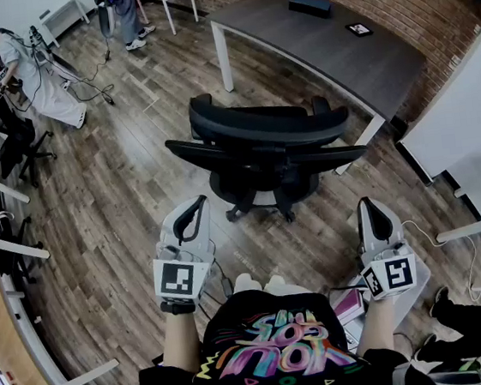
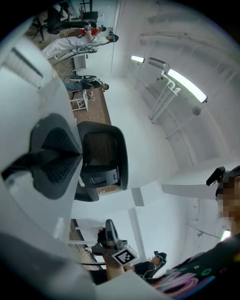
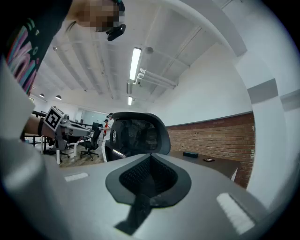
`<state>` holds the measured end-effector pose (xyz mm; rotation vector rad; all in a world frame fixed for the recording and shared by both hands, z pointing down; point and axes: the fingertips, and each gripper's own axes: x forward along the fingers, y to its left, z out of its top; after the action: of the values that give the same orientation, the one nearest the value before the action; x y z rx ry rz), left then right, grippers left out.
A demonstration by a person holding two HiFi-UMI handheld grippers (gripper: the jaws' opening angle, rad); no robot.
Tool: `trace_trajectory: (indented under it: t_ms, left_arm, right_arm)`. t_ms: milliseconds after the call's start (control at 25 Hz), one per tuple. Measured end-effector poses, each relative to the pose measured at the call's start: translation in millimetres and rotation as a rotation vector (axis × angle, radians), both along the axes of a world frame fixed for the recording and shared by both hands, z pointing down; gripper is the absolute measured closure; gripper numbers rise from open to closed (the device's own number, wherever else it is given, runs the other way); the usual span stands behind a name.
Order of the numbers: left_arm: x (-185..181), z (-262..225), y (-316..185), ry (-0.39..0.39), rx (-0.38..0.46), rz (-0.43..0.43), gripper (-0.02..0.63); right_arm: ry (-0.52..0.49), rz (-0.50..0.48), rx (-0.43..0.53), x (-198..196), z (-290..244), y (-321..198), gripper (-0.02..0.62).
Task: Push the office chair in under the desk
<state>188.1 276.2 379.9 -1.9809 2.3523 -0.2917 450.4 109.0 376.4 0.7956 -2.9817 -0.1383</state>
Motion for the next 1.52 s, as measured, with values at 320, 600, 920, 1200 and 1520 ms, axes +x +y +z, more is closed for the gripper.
trace_trajectory:
  t_ms: [320,600,920,1200,1520]
  left_arm:
    - [9.3,17.8,5.2,-0.018,-0.054,-0.026,0.604]
    - [7.6,25.6,14.8,-0.064,-0.1,-0.044,0.545]
    - [-20.7,35.2,13.4,-0.084,-0.154,-0.079,0.456]
    - [-54.1,47.8,-4.1,-0.14,-0.225,-0.047,0.406]
    - [-105.0,62.7,-36.2,-0.247,-0.295,-0.039,0.324]
  right_arm:
    - [0.115,0.002,-0.019,2.7,27.5,-7.8,0.597]
    - [0.152,-0.04,0.032,8.8,26.8,-15.6,0.559]
    - [0.218,-0.089,0.058,6.4,28.7,-44.0,0.444]
    - [0.28,-0.104,0.109,-11.0,33.8,-71.4,0.336]
    - [0.365,-0.105,0.162,-36.3,53.4,-102.0,0.304]
